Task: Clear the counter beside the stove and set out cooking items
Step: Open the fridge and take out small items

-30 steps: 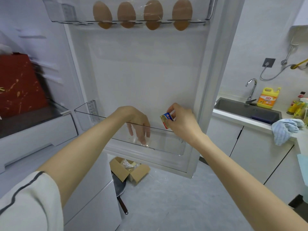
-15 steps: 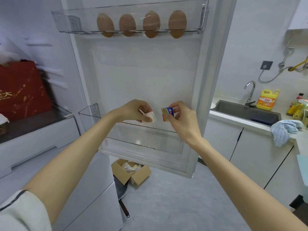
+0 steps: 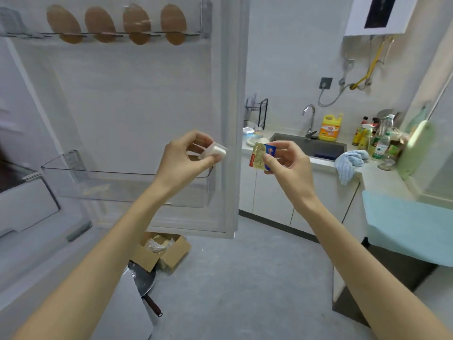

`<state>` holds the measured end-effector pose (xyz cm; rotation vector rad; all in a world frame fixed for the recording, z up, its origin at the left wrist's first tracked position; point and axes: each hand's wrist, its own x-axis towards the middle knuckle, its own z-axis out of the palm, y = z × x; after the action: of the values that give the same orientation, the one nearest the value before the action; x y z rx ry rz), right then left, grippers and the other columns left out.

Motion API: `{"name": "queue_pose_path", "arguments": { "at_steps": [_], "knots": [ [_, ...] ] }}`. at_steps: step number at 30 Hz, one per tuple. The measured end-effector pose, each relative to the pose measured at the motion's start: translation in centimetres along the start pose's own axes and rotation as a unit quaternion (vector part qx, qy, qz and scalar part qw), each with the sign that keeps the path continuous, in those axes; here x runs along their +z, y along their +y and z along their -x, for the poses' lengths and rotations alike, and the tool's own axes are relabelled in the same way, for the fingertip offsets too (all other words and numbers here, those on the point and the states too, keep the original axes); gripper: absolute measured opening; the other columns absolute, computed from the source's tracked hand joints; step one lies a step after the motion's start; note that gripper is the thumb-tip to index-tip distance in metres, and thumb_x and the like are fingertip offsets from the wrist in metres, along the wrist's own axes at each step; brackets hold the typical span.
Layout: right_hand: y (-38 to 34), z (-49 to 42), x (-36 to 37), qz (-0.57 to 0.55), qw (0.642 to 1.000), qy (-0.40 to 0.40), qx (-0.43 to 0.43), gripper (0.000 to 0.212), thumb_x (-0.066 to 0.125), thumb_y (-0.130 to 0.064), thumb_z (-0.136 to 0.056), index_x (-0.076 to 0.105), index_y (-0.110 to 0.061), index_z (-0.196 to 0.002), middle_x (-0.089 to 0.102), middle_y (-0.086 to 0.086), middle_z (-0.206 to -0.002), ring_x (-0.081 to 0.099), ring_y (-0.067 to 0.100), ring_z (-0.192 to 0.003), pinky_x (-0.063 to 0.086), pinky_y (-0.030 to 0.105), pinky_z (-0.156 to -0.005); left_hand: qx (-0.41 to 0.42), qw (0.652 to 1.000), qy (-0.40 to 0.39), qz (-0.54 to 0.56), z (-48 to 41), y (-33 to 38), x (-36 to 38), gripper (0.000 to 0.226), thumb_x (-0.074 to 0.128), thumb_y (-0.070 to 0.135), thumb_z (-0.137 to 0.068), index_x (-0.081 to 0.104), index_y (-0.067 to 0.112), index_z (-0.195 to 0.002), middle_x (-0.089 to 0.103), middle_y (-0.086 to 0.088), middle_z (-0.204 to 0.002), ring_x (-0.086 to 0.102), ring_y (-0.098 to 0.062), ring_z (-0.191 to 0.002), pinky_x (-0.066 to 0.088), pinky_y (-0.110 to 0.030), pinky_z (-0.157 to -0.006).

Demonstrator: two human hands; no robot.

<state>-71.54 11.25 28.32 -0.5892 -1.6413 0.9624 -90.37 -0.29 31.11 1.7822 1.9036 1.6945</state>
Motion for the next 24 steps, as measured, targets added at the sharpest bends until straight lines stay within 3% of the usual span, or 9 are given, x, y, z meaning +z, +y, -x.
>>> {"name": "queue_pose_path", "arguments": {
  "at_steps": [3,13,24],
  "knots": [
    [0.9,1.1,-4.2,0.025,0.999,0.034,0.034,0.018,0.067,-0.010,-0.088,0.060,-0.018,-0.103,0.068,0.004,-0.097,0.066,0.011,-0.079,0.055,0.021,-0.061,0.024,0.998,-0.044,0.026,0.3,1.4,4.0,0.023,0.081,0.024,-0.075,0.063,0.024,-0.090,0.068,0.010,-0.086,0.064,-0.006,-0.079,0.053,-0.017,-0.068],
    [2.9,9.0,-18.9,0.141,0.967,0.172,0.126,0.021,0.068,-0.015,-0.088,0.059,-0.015,-0.107,0.066,0.003,-0.097,0.065,0.014,-0.089,0.058,0.022,-0.066,0.081,0.963,-0.231,0.111,2.8,5.7,19.7,0.027,0.078,0.025,-0.076,0.064,0.016,-0.097,0.067,0.005,-0.092,0.065,-0.008,-0.085,0.055,-0.019,-0.070],
    [-0.4,23.2,-29.8,0.203,0.861,0.410,0.223,0.018,0.068,-0.013,-0.087,0.063,-0.013,-0.104,0.070,0.008,-0.097,0.066,0.020,-0.088,0.059,0.031,-0.073,0.171,0.859,-0.425,0.226,9.2,13.2,34.3,0.016,0.077,0.020,-0.079,0.065,0.019,-0.091,0.066,0.012,-0.089,0.063,-0.005,-0.080,0.052,-0.016,-0.068]
  ]
}}
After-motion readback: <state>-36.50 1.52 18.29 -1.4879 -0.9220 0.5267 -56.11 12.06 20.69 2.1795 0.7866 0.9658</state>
